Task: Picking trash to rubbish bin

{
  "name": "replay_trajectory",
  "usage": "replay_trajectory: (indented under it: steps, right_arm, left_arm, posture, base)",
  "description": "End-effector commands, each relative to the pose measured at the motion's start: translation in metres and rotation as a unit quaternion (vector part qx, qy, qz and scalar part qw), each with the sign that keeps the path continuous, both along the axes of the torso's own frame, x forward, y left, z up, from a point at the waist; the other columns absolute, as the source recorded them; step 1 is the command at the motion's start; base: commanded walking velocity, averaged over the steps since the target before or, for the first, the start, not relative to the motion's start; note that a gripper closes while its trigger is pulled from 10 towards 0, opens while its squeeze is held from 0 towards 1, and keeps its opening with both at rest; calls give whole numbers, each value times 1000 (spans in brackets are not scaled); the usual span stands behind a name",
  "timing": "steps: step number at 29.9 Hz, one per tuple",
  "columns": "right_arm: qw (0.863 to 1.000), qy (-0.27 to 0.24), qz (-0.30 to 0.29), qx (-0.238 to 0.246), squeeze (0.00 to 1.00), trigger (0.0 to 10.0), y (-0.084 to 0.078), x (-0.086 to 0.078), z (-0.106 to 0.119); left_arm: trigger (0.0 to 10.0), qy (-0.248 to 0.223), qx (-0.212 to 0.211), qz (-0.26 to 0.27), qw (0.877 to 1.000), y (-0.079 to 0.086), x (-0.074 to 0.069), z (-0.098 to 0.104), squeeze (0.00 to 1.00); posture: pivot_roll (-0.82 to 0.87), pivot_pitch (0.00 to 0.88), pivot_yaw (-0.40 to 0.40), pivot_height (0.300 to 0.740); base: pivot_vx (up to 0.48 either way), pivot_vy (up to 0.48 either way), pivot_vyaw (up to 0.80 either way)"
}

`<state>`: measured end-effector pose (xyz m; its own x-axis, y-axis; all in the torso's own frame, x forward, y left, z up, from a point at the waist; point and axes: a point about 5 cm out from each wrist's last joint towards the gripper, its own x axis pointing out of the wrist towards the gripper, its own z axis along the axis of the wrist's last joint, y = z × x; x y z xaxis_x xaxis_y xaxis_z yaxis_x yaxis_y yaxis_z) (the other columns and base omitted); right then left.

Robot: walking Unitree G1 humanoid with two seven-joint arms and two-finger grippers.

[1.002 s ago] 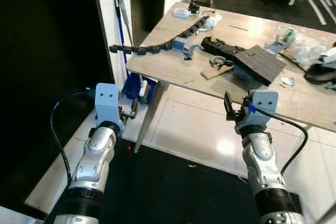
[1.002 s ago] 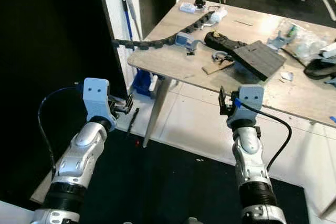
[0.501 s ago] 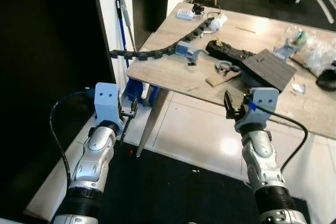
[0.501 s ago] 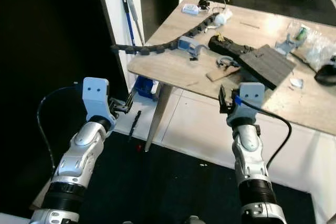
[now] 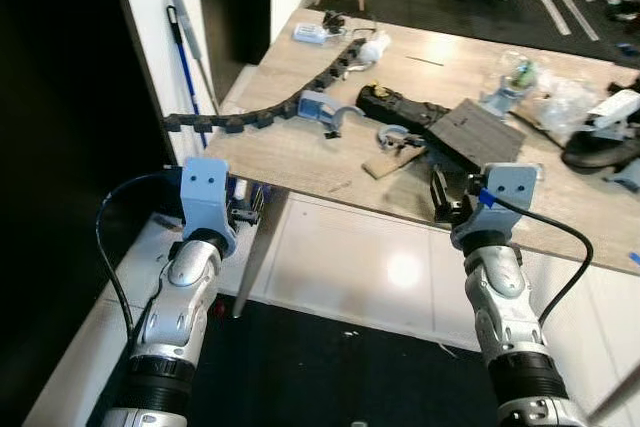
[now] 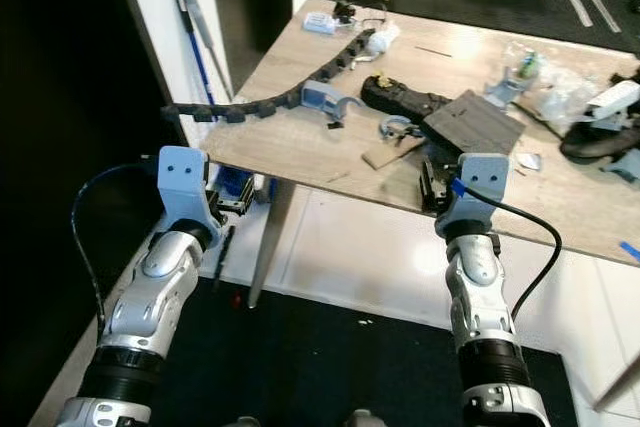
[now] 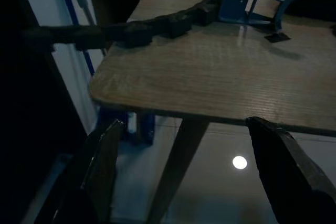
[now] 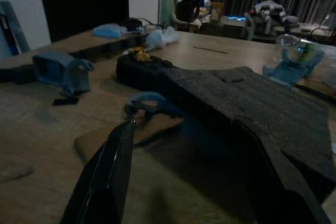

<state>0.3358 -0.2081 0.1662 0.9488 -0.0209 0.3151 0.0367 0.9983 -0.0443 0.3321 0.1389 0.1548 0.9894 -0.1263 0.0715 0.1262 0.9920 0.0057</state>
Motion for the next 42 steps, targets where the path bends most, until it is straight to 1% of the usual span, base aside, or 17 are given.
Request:
replay_trajectory:
  steps: [1,4,5,10,17,19,25,28,30,33,36,42]
  right_arm:
    - [1000,-15,1,-6,0,10000,-3,0,9]
    - [999,-33,3,-6,0,10000,-5,3,22]
    - [999,-48,5,-4,0,10000,-6,5,31]
    - [998,-59,14,1,0,10000,-6,8,41]
    - [998,-48,44,-3,0,10000,-3,10,42]
    - [997,-44,60,-15,0,10000,-2,11,44]
    - [996,-43,79,-26,0,10000,-2,13,50]
    - [993,-34,107,-31,0,10000,2,15,50]
    - [993,-34,107,-31,0,10000,2,15,50]
    - [991,-27,123,-35,0,10000,4,15,50]
    - [988,-19,149,-30,0,10000,10,14,48]
    - [987,-14,158,-32,0,10000,11,14,48]
  left_arm:
    - [10000,11,3,-3,1000,-1,-1,-5,0]
    - [10000,9,3,-2,1000,-1,-1,-3,0]
    - [10000,7,3,-1,1000,0,0,-2,0]
    - [10000,5,2,1,1000,1,1,0,0]
    - [10000,1,1,3,1000,2,2,3,0]
    - [10000,-1,1,2,1000,2,2,4,0]
    - [10000,-4,0,1,1000,1,3,7,0]
    - [10000,-6,1,1,1000,1,3,7,0]
    - [10000,-6,1,1,1000,1,3,7,0]
    - [10000,-6,2,1,1000,2,2,7,0]
    - [10000,-5,5,0,1000,3,1,6,0]
    - [10000,-6,7,-2,1000,3,1,7,0]
  posture:
    - [-14,142,-22,740]
    - [-14,142,-22,740]
    - [-14,140,-21,740]
    - [-16,139,-22,740]
    - [-14,139,-23,740]
    - [-14,138,-22,740]
    - [-14,140,-23,740]
    - [-13,139,-24,740]
    - [-13,139,-24,740]
    - [-11,134,-27,740]
    - [-9,130,-27,740]
    - [-9,120,-24,740]
  base:
    - [289,0,0]
    - [287,0,0]
    - [289,0,0]
    - [289,0,0]
    - [288,0,0]
    - [285,0,0]
    - [286,0,0]
    - [285,0,0]
    - [285,0,0]
    - [282,0,0]
    - [284,0,0]
    - [282,0,0]
